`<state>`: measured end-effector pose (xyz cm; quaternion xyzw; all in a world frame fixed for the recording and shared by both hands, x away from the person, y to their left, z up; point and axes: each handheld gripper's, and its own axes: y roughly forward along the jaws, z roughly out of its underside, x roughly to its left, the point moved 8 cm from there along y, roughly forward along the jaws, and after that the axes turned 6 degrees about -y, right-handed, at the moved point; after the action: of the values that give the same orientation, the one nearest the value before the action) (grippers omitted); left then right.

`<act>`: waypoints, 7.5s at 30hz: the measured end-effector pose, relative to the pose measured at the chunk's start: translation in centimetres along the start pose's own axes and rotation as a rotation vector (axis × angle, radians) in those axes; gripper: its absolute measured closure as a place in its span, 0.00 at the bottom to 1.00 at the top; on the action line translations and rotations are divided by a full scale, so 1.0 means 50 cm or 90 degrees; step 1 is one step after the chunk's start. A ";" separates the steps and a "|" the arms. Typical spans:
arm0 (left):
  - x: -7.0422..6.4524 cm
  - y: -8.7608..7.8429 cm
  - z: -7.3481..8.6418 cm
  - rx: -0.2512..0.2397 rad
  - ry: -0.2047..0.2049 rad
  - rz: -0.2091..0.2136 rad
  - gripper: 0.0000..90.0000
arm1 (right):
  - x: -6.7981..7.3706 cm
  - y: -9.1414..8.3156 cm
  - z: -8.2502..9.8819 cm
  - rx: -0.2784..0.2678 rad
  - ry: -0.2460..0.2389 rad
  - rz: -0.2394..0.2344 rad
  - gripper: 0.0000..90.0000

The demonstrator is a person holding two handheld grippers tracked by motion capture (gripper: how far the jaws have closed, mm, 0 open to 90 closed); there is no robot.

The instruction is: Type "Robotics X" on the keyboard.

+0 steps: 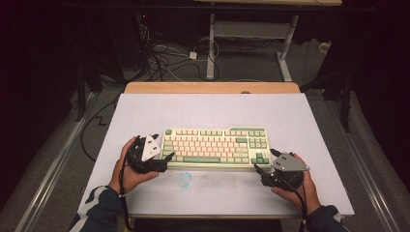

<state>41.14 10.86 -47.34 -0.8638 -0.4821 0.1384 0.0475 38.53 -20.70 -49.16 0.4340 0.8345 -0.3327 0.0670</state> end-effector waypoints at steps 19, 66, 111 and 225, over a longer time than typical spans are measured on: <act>0.051 -0.071 0.082 0.053 -0.028 -0.052 0.21 | -0.007 0.018 -0.051 0.008 0.035 -0.080 0.87; 0.013 -0.087 0.026 0.096 -0.079 0.009 0.98 | 0.038 0.123 -0.055 0.072 0.001 -0.146 1.00; -0.083 0.106 0.052 0.204 -0.016 0.064 0.98 | 0.040 0.123 -0.053 0.068 -0.003 -0.140 1.00; -0.061 0.067 -0.015 0.018 0.011 0.019 0.18 | -0.030 0.061 -0.124 -0.043 0.032 0.023 0.22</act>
<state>42.56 6.54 -46.77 -0.8715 -0.4664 0.1385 0.0614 42.91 -16.68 -45.30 0.4550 0.8387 -0.2917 0.0667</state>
